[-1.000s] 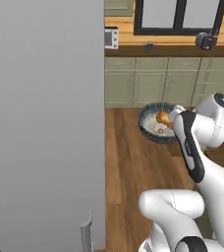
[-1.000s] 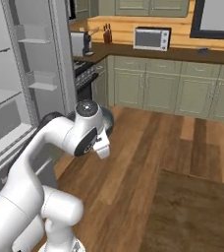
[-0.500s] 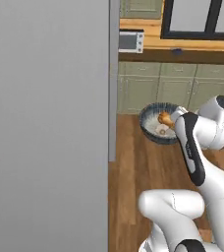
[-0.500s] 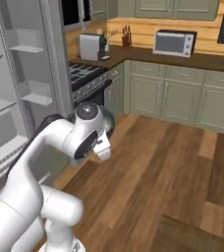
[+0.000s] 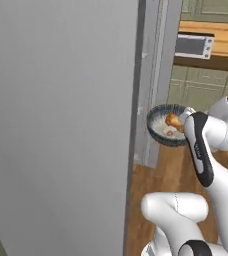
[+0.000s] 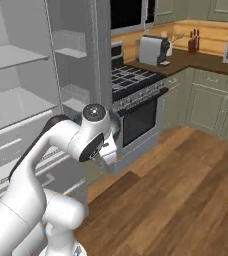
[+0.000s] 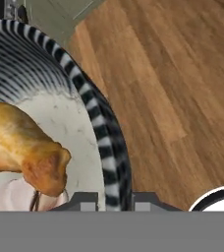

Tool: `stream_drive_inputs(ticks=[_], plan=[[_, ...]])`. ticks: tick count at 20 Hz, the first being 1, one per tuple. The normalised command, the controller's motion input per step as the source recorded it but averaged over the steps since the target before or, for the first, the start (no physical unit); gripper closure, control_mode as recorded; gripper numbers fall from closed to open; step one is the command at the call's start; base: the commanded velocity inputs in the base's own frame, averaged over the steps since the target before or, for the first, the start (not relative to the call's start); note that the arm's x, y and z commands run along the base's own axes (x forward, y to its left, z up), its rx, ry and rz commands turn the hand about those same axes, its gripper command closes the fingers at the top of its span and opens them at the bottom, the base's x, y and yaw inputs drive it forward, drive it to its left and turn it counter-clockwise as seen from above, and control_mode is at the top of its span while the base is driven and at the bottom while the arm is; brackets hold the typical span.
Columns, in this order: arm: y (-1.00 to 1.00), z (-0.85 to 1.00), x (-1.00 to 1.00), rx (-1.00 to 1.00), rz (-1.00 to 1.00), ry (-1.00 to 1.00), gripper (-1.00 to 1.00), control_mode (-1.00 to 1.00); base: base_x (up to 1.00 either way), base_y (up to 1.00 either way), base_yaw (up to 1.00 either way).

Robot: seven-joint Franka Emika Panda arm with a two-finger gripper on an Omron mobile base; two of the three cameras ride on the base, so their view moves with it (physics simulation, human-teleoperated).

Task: Pick the chicken drumstick and garlic from their plates and place them in the bowl. Then put the bowl in the fridge.

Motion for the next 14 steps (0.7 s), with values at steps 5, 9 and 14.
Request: stream_drive_inputs(ticks=[5,9,14], plan=[[0.00,0.00,0.00,0.00,0.00,0.00,1.00,1.00,0.34,-0.05,0.88],[0.00,0.00,0.00,0.00,0.00,0.00,1.00,1.00,0.99,-0.27,0.71],[0.00,0.00,0.00,0.00,0.00,0.00,1.00,1.00,0.61,-0.01,0.78]])
